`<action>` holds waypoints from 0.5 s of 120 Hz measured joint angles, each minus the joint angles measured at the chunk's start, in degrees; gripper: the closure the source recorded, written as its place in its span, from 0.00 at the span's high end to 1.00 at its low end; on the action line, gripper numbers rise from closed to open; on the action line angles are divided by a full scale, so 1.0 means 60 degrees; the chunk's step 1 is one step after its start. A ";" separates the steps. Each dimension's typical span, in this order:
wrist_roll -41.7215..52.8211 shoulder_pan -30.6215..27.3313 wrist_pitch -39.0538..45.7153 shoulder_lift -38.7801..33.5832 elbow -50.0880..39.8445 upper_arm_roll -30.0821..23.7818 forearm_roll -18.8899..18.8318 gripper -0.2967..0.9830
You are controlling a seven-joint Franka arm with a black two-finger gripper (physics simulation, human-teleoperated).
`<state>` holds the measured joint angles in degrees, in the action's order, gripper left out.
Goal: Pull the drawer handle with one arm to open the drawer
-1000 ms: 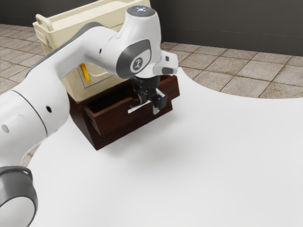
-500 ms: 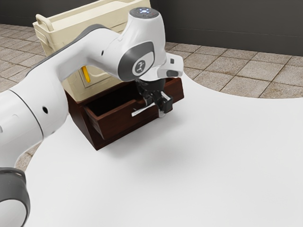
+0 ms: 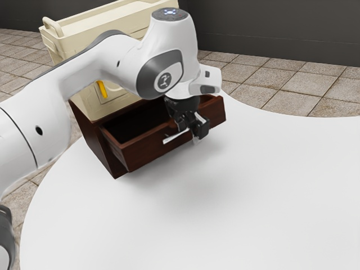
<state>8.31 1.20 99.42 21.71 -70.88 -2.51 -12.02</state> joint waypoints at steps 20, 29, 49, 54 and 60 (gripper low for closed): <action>-0.0067 0.0001 0.0018 -0.0153 -0.0199 -0.0250 0.0037 0.52; -0.0098 0.0004 0.0021 -0.0176 -0.0230 -0.0377 0.0046 0.52; -0.0169 0.0005 0.0031 -0.0272 -0.0384 -0.0521 0.0070 0.53; -0.0185 0.0005 0.0020 -0.0280 -0.0397 -0.0528 0.0092 0.55; -0.0204 0.0005 0.0009 -0.0286 -0.0404 -0.0531 0.0121 0.57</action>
<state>7.08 1.23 99.47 20.00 -73.30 -5.70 -11.29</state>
